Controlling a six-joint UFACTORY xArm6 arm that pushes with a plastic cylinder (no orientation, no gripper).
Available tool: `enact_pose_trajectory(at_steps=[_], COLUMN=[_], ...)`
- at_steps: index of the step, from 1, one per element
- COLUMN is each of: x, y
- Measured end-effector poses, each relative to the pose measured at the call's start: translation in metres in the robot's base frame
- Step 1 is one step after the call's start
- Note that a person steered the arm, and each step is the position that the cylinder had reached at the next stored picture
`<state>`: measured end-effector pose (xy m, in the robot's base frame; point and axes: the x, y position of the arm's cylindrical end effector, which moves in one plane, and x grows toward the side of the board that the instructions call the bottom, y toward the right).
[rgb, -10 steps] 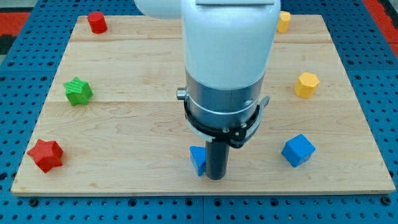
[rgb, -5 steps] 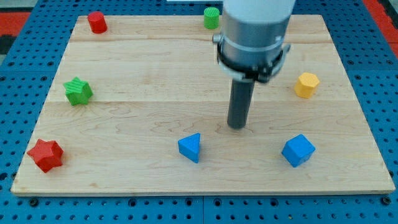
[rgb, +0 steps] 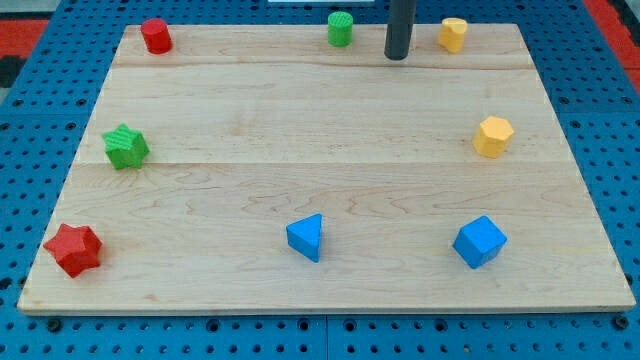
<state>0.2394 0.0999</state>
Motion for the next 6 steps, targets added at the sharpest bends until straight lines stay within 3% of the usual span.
enact_pose_trajectory(at_steps=[2,5,6], x=[-0.047,-0.046,-0.023], y=[-0.005,-0.085,-0.048])
